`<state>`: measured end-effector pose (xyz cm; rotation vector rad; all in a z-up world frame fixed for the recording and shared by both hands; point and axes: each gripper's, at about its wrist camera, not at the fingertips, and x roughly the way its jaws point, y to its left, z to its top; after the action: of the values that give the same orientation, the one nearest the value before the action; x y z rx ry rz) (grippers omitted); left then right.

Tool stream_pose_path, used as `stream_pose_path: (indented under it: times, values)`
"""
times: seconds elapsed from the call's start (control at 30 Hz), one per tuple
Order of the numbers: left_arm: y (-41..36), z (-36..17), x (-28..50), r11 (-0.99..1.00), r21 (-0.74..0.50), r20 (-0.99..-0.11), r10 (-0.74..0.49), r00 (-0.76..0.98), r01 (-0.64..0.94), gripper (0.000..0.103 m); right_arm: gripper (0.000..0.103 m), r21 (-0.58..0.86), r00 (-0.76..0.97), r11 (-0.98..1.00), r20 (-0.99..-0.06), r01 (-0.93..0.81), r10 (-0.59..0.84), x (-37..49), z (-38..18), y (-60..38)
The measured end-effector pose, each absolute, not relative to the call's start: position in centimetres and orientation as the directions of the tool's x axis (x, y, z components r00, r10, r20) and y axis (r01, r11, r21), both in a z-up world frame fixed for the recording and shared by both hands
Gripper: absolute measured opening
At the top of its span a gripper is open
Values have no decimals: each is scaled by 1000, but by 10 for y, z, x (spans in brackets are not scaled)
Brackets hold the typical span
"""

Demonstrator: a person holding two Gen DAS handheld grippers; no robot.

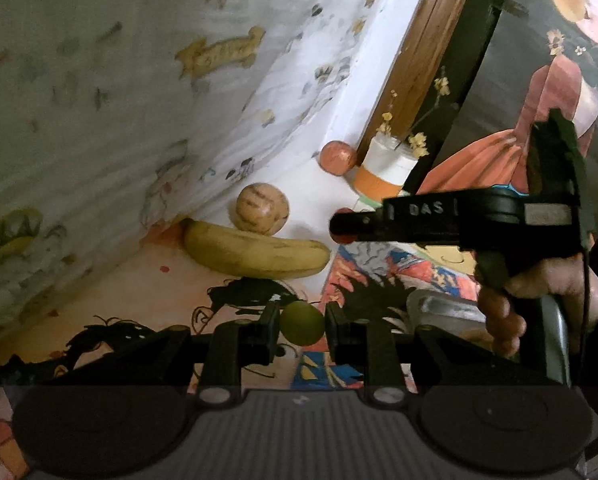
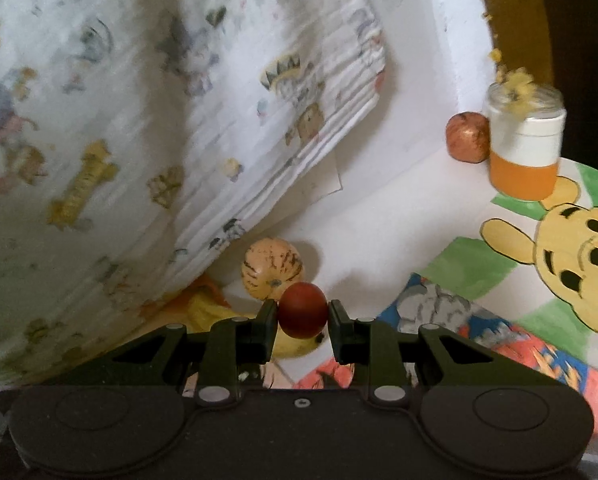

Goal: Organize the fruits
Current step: 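Carry the green grape with the left tool while the right tool carries the tomato over the tray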

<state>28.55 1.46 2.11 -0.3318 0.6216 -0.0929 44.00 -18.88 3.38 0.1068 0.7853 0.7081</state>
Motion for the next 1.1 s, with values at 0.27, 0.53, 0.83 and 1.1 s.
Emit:
stream_pose_path:
  times: [0.27, 0.53, 0.83, 1.1]
  values:
    - [-7, 45, 262, 943, -331, -513, -203, 834, 26, 27, 29, 352, 531, 773, -574, -527, 623, 381, 61, -237]
    - [-42, 61, 233, 933, -351, -494, -254, 831, 76, 27, 29, 359, 566, 807, -579, -468, 586, 323, 68, -298]
    - [-78, 52, 210, 917, -381, -519, -316, 794, 116, 27, 29, 371, 594, 844, -599, -387, 536, 268, 56, -350]
    - [-106, 39, 185, 921, -357, -561, -346, 752, 158, 27, 29, 386, 598, 854, -610, -347, 519, 229, 37, -374]
